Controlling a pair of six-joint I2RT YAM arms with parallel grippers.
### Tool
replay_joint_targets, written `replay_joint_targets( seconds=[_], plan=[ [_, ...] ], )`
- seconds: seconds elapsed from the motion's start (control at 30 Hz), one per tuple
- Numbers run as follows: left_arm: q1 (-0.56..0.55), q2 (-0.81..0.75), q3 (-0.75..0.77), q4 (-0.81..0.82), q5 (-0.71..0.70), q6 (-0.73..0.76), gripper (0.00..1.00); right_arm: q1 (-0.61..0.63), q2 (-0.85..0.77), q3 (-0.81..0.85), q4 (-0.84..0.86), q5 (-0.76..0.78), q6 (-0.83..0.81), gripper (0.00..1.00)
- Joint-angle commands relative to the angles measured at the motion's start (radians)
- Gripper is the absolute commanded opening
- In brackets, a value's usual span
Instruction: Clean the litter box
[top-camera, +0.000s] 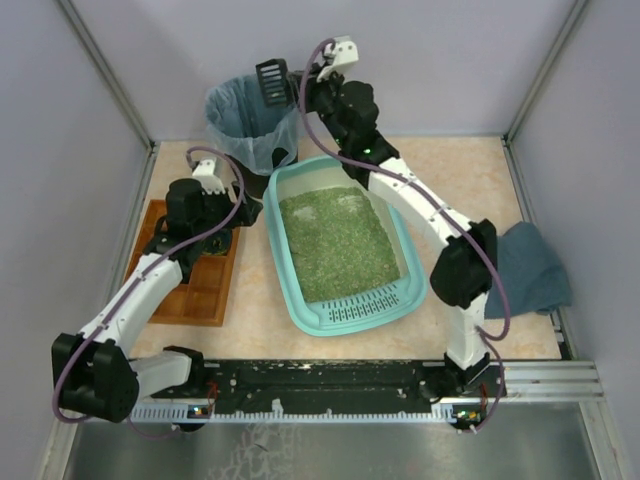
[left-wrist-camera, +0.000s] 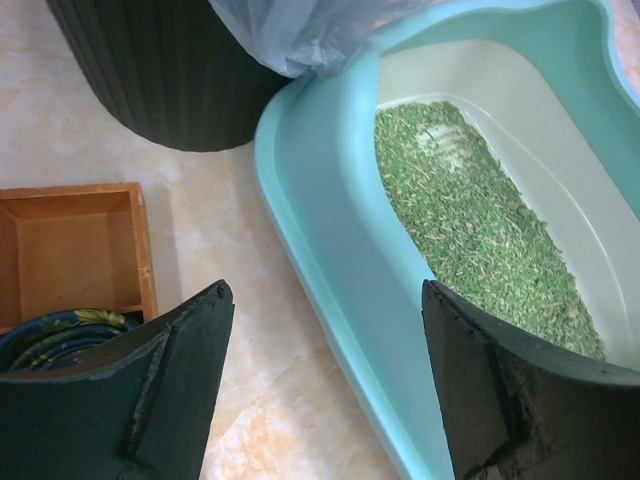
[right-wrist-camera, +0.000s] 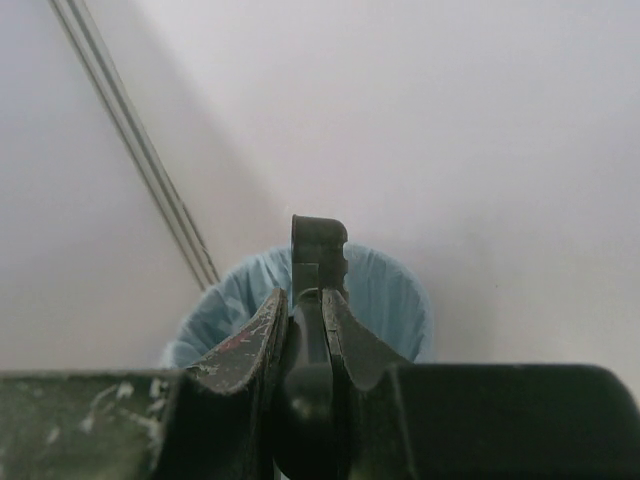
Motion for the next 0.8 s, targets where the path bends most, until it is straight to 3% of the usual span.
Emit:
replay_joint_targets(
  seconds=[0.0,0.33,0.57,0.77],
  plan=[
    [-0.023,0.025,0.016,0.032,0.072,0.027,0.81,0.007,-0.205,-0.069,0.077,0.043,0.137,0.00],
    [-0.086,0.071,0.036,0.014,0.102,0.056,0.80,-0.102,-0.584,-0.526,0.033,0.014,0.397,0.00],
    [-0.107,0.113,0.054,-0.001,0.132,0.056,0.74,-0.124,-0.761,-0.784,-0.149,0.050,0.334,0.00],
    [-0.110,0.131,0.072,-0.026,0.138,0.064,0.72,-0.125,-0.796,-0.867,-0.323,0.097,0.306,0.00]
  ],
)
